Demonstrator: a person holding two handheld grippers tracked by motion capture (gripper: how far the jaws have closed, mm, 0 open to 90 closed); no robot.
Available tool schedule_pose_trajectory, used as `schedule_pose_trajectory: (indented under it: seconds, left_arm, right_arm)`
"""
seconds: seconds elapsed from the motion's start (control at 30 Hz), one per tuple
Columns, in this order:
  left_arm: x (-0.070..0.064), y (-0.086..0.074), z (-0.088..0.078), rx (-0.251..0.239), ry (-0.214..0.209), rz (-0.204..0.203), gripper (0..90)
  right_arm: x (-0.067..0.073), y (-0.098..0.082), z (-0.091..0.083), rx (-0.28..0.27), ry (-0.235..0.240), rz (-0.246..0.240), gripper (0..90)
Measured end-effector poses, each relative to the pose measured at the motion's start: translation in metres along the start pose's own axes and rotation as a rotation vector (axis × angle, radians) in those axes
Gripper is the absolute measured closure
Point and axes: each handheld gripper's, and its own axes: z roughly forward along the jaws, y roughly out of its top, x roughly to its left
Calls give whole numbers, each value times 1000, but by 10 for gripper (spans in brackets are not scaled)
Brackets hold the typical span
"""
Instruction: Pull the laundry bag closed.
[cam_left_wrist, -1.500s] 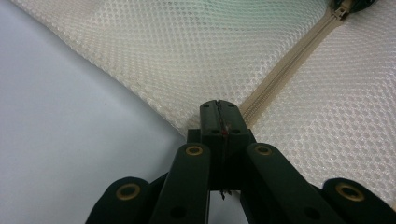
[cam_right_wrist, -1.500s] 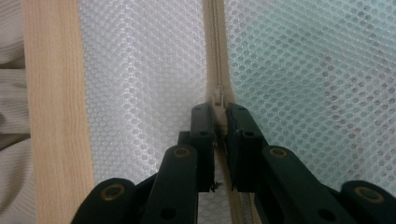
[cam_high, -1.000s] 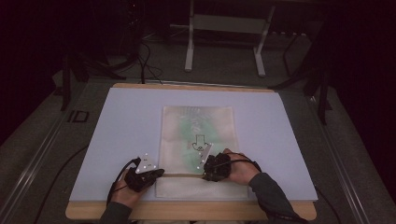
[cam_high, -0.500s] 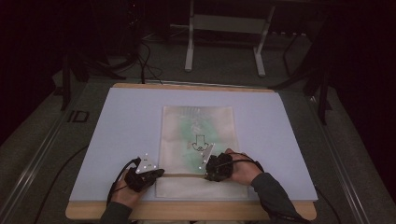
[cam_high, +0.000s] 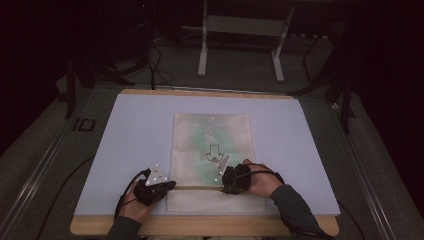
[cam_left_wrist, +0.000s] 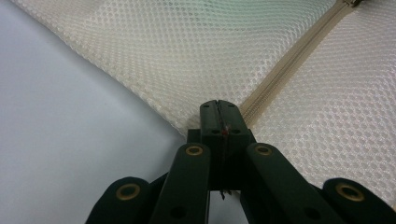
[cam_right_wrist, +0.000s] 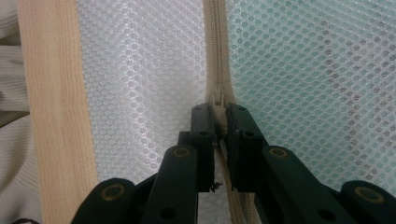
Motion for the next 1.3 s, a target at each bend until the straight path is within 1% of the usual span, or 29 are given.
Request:
schedule_pose_trajectory:
  seconds: [0.17, 0.2, 0.23, 0.33, 0.47, 0.67, 0.8, 1.03, 1.13, 1.17, 1.3]
  left_arm:
    - [0, 0, 0, 0, 2, 1, 897]
    - [0, 0, 0, -1, 1, -1, 897]
    - [0, 0, 0, 0, 0, 0, 897]
    - [0, 0, 0, 0, -1, -1, 897]
    - [0, 0, 0, 0, 0, -1, 897]
    - [0, 0, 0, 0, 0, 0, 897]
    - [0, 0, 0, -1, 0, 0, 897]
    - [0, 0, 0, -1, 0, 0, 897]
    - [0, 0, 0, 0, -1, -1, 897]
    - [0, 0, 0, 0, -1, 0, 897]
    - [0, 0, 0, -1, 0, 0, 897]
  right_arm:
    - [0, 0, 0, 1, 0, -2, 822]
    - [0, 0, 0, 12, 0, -3, 822]
    - [0, 0, 0, 12, 0, -3, 822]
    - [0, -4, -2, 16, 1, 1, 823]
    - [-1, -6, -3, 3, 4, 6, 823]
    - [-1, -5, -2, 23, 4, -3, 823]
    - [-1, -6, -3, 12, 6, 2, 823]
    - [0, -7, -4, 20, 5, 0, 822]
    - [-1, -8, -4, 15, 5, -1, 823]
    - [-1, -8, -4, 29, 3, 1, 823]
    - [-1, -9, -5, 24, 5, 3, 822]
